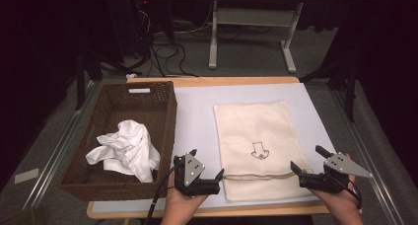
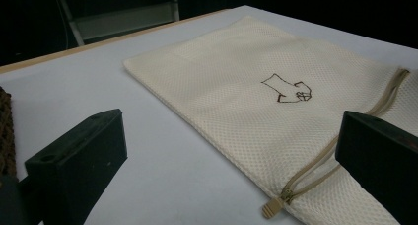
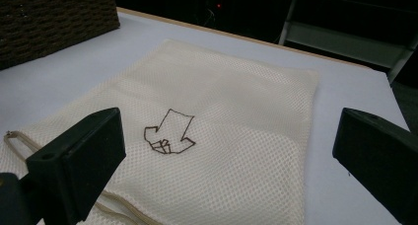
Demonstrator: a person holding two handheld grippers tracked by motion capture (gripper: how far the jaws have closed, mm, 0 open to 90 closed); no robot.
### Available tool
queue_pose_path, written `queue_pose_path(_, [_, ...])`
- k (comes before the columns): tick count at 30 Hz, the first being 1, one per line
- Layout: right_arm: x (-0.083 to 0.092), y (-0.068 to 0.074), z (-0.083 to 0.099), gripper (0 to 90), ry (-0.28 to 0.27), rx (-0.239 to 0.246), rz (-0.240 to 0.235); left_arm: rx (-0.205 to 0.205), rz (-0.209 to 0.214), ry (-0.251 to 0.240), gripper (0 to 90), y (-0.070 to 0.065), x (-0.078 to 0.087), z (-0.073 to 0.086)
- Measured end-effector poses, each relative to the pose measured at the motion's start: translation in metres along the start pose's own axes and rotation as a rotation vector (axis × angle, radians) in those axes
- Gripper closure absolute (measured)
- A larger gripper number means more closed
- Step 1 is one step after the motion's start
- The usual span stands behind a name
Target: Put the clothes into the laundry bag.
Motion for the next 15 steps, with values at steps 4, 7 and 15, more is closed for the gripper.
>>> queue_pose_path(4, [-0.0013, 0.0, 0.0018, 0.3, 0.006, 0.004, -0.002, 0.03, 0.016, 0.01, 0.1, 0.0007, 0.0, 0.0011])
queue_pose_path(7, [-0.0018, -0.0005, 0.0032, 0.4, 0.014, 0.001, 0.001, 0.029, 0.014, 0.024, 0.2, 0.0009, -0.0007, 0.0037])
queue_pose_path(15, [-0.0043, -0.0007, 0.0061, 0.4, 0.026, 0.001, -0.001, 0.051, 0.029, 0.041, 0.6, -0.0005, -0.0023, 0.0066])
Point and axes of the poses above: each handheld gripper's, and its own axes: x roughly backward along the jaws, z roughly out of its underside, y roughly to its left, the point moved 9 cm from there along -x, roughly forward along the jaws, and after that the axes turned 14 degrees about x, right-handed, at the moved point
